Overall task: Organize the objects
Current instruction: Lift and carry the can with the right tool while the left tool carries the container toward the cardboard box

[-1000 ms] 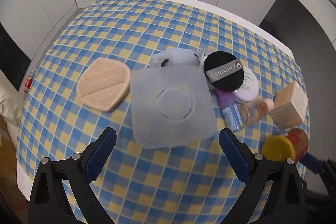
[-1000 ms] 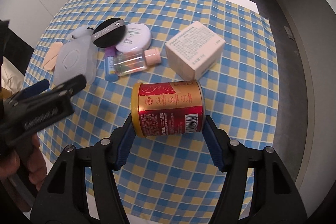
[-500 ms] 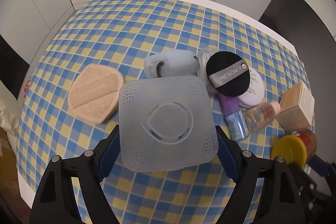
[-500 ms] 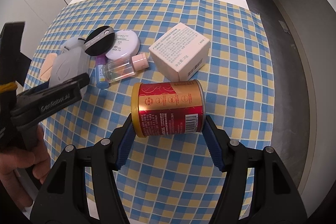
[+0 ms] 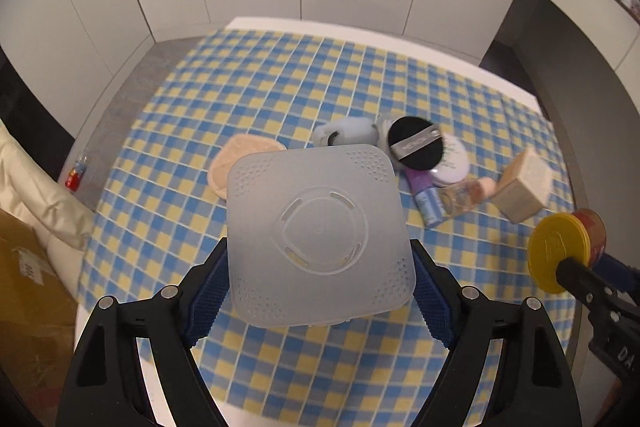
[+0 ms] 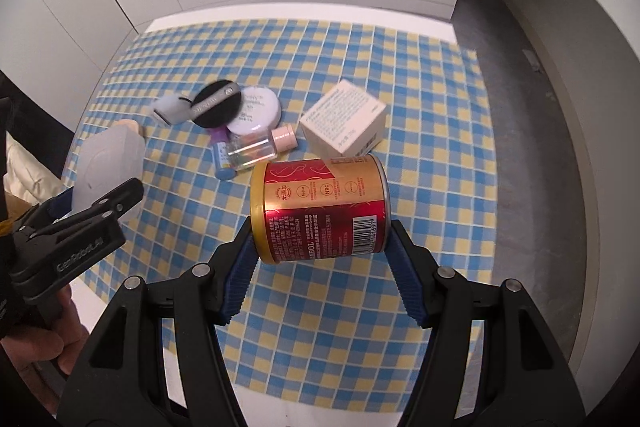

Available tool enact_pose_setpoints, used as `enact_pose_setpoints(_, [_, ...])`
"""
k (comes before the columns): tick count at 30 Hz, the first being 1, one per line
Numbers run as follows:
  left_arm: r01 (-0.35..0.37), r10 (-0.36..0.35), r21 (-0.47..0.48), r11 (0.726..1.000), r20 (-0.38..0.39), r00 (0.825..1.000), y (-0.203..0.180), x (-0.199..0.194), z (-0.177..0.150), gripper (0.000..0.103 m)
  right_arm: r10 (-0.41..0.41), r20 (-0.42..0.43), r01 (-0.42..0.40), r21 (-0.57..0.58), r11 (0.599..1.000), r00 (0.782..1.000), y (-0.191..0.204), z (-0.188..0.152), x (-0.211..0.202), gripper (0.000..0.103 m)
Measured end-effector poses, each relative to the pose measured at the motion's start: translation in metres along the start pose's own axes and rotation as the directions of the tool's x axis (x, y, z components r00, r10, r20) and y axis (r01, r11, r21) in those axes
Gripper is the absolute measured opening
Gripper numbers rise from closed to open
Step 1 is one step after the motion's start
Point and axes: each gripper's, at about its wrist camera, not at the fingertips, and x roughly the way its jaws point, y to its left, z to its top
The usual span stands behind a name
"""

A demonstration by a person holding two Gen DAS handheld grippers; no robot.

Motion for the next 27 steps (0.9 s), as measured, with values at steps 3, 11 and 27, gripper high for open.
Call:
enact_pose_setpoints(3, [0.015, -0.015, 0.003, 1.0, 0.014, 1.0, -0.002, -0.02, -0.002, 0.083, -0.001, 0.02, 0.001, 0.01, 1.0, 1.0, -0.001, -0.001, -0.016, 0.065])
enact_pose_setpoints(11, [0.071, -0.072, 0.026, 0.997, 0.059, 0.996, -0.013, -0.073, -0.017, 0.083, 0.005, 0.06, -0.005, 0.004, 1.0, 0.998, 0.003, -0.011, -0.058, 0.065])
enact_pose_setpoints(27, [0.109, -0.122, 0.09, 0.99, 0.157, 0.98, -0.015, -0.16, -0.042, 0.083, 0.016, 0.129, -0.017, 0.006, 1.0, 0.991, 0.007, -0.042, -0.126, 0.065])
